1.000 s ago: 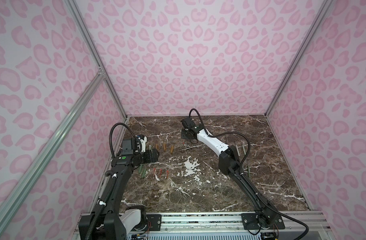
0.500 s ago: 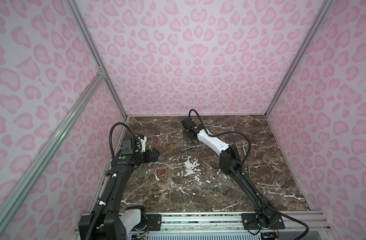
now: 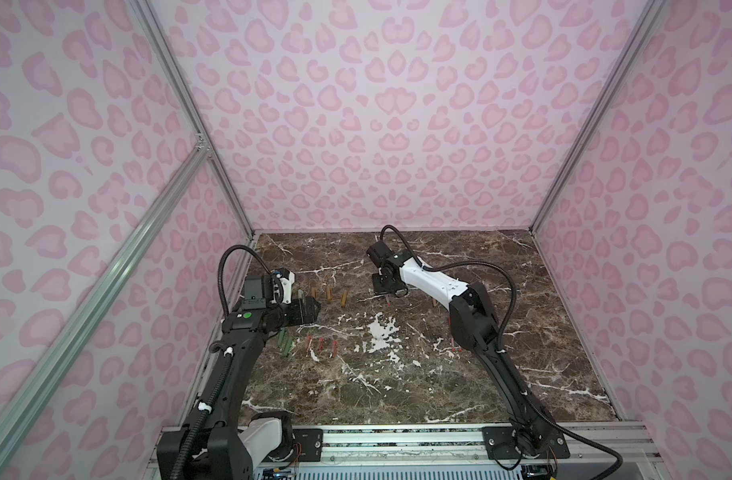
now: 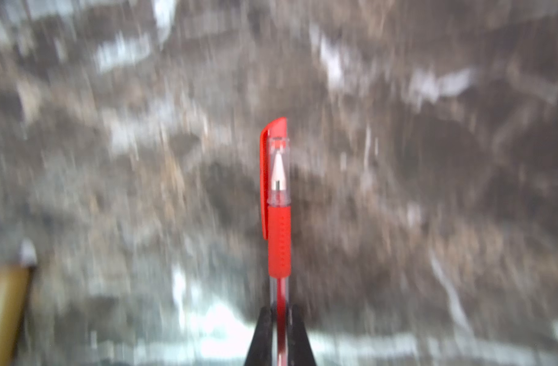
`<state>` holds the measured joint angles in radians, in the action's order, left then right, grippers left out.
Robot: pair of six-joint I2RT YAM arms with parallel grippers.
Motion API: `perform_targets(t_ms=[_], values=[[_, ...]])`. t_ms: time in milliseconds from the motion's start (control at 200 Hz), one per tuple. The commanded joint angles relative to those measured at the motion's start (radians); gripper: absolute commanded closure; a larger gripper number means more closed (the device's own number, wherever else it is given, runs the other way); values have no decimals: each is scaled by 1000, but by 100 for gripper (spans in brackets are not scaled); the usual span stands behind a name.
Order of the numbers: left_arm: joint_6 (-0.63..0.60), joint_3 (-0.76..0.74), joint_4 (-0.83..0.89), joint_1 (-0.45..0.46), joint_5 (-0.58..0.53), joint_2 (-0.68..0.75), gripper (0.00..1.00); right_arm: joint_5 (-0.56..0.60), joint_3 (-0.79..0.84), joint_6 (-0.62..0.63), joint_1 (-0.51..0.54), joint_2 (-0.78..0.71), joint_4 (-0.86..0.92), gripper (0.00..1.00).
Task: Open the pen caps
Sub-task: 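Bring the red pen to the left gripper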
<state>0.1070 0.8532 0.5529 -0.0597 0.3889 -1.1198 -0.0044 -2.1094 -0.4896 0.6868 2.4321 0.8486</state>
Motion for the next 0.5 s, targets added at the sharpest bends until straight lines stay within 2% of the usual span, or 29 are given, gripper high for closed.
perform_targets(t_ms=[0,280,400,495], values=[[29,10,-17,-2,129,7,1,-37,202,-5,14,-161,-162,98],[117,0,-93,-2,397,-4,6,-116,689,-61,101,-540,-511,99],[155,-5,-117,-4,488,-20,10,-148,778,-94,144,-622,-598,100],[197,-30,-164,-3,510,-18,13,-144,805,-91,193,-668,-637,100]])
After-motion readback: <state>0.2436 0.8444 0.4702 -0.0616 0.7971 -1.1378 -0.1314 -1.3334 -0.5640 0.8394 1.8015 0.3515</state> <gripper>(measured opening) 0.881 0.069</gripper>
